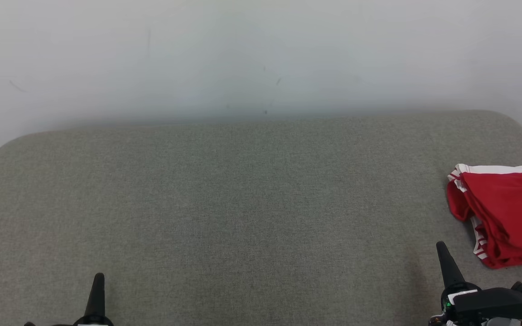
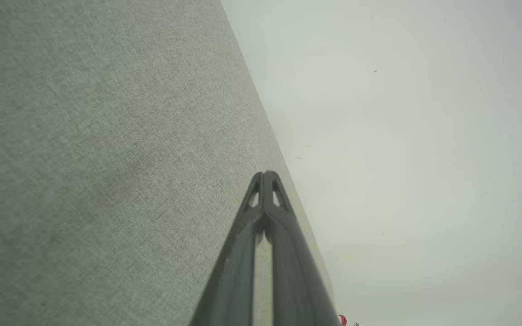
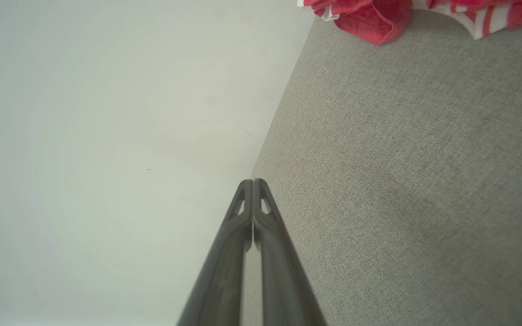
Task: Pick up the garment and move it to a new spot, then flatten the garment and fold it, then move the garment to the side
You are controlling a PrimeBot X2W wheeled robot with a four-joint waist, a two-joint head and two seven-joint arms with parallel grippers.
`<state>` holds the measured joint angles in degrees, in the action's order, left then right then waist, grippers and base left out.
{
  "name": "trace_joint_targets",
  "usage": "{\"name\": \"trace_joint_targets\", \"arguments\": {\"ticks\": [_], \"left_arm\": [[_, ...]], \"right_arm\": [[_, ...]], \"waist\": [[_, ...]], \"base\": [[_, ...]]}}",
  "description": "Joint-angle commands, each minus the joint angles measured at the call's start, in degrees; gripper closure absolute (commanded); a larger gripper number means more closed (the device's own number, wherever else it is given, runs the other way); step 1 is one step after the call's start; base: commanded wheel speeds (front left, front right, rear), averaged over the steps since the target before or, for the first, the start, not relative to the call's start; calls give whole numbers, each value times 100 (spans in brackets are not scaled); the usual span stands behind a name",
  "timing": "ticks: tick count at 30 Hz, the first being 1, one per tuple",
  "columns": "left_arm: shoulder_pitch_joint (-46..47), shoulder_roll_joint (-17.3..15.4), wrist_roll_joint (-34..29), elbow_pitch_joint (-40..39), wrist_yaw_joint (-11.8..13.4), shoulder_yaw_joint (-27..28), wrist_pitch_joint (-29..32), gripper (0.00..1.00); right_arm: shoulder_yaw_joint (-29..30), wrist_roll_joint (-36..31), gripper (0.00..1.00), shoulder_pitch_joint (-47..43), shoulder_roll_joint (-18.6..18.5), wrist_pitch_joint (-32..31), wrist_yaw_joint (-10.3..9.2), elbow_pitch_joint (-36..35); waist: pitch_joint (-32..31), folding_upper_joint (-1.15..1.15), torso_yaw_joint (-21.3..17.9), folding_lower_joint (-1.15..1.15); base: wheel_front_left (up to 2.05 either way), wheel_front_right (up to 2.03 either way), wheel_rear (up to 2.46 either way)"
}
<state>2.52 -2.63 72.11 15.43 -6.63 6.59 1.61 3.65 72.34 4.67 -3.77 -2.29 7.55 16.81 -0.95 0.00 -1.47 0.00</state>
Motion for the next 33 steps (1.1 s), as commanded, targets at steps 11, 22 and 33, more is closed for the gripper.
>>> {"name": "trace_joint_targets", "arguments": {"ticks": [11,22,33], "left_arm": [[194,-31,646,-86,-49,3,152,100],[274,-34,1161,-110,-72,0,284,100],[358,-36,1647,-131,-94,0,411,100]], "right_arm": [[105,629,100,118,36,-131,-8,-121],[178,1127,100,135,57,-245,-9,-189],[248,1640,100,154,80,-357,-11,-248]], "waist": [[28,0,37,0],[56,0,73,0],[86,0,112,0]], "base": [[0,0,0],[0,0,0],[0,0,0]]}}
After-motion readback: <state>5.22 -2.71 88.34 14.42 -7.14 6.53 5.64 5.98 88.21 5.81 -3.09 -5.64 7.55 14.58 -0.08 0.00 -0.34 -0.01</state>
